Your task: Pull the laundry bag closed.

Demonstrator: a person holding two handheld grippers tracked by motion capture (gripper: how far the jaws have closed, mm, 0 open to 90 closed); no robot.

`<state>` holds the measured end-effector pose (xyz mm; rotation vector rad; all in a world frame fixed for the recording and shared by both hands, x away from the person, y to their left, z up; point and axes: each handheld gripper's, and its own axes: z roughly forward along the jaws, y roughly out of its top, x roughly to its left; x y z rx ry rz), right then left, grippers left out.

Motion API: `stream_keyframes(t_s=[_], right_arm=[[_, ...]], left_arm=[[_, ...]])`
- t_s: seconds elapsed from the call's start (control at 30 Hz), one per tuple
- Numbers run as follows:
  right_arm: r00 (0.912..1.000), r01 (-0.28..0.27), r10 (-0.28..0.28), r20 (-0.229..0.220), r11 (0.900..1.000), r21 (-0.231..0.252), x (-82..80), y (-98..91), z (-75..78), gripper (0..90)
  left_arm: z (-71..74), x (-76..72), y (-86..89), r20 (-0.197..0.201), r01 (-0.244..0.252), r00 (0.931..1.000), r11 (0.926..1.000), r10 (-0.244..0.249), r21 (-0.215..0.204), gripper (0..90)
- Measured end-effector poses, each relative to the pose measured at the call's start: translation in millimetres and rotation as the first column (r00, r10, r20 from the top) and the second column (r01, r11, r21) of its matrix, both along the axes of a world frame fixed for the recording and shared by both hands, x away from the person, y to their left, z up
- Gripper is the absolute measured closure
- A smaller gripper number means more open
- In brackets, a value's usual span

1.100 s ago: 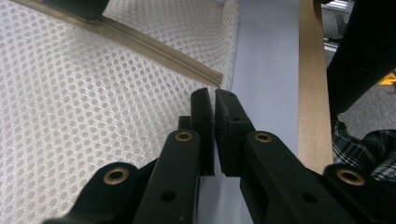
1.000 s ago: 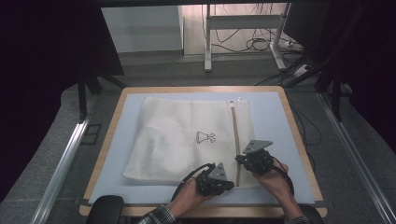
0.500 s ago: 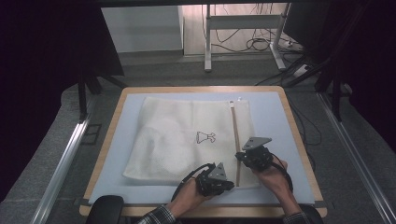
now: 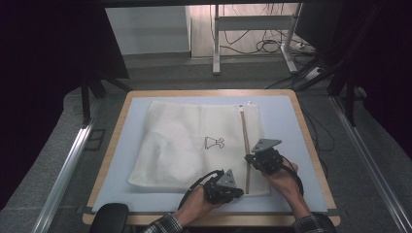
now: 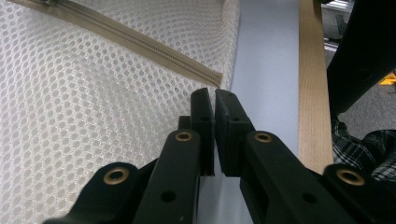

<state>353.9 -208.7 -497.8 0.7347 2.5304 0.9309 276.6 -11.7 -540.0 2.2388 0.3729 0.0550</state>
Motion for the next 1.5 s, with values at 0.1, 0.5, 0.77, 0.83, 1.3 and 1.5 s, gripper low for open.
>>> stream_keyframes(t_s=[0.1,0.5,0.77,0.83,1.3,1.5], right_arm=[[1.0,0.002,-0.002,0.005,1.0,-0.009,2.2,1.1,0.0,85.9],[0.9999,0.008,-0.008,0.014,0.9999,-0.011,12.3,2.3,1.1,85.8],[0.9998,0.015,-0.015,0.011,0.9999,-0.008,20.7,2.7,0.9,85.7],[0.9998,0.015,-0.015,0.013,0.9998,-0.009,21.7,2.7,0.7,85.8],[0.9993,0.033,-0.033,0.018,0.9994,-0.013,37.1,4.4,0.4,85.6],[0.9992,0.036,-0.036,0.018,0.9993,-0.009,45.4,5.7,0.3,85.7]], left_arm=[[0.1,0.2,0.1,0.002,0.002,1.0,1.0,-0.002,0.002,86.7],[0.9,0.8,0.9,0.015,0.013,0.9998,0.9996,-0.014,0.023,86.7],[1.0,0.5,0.8,0.018,0.014,0.9997,0.9996,-0.014,0.024,86.8],[0.7,0.0,0.3,0.013,0.008,0.9999,0.9998,-0.009,0.016,86.8],[0.1,-1.5,-0.7,0.014,-0.001,0.9999,1.0,0.001,0.004,86.8],[0.4,-2.0,-0.8,0.02,0.0,0.9998,0.9999,0.0,0.011,86.8]])
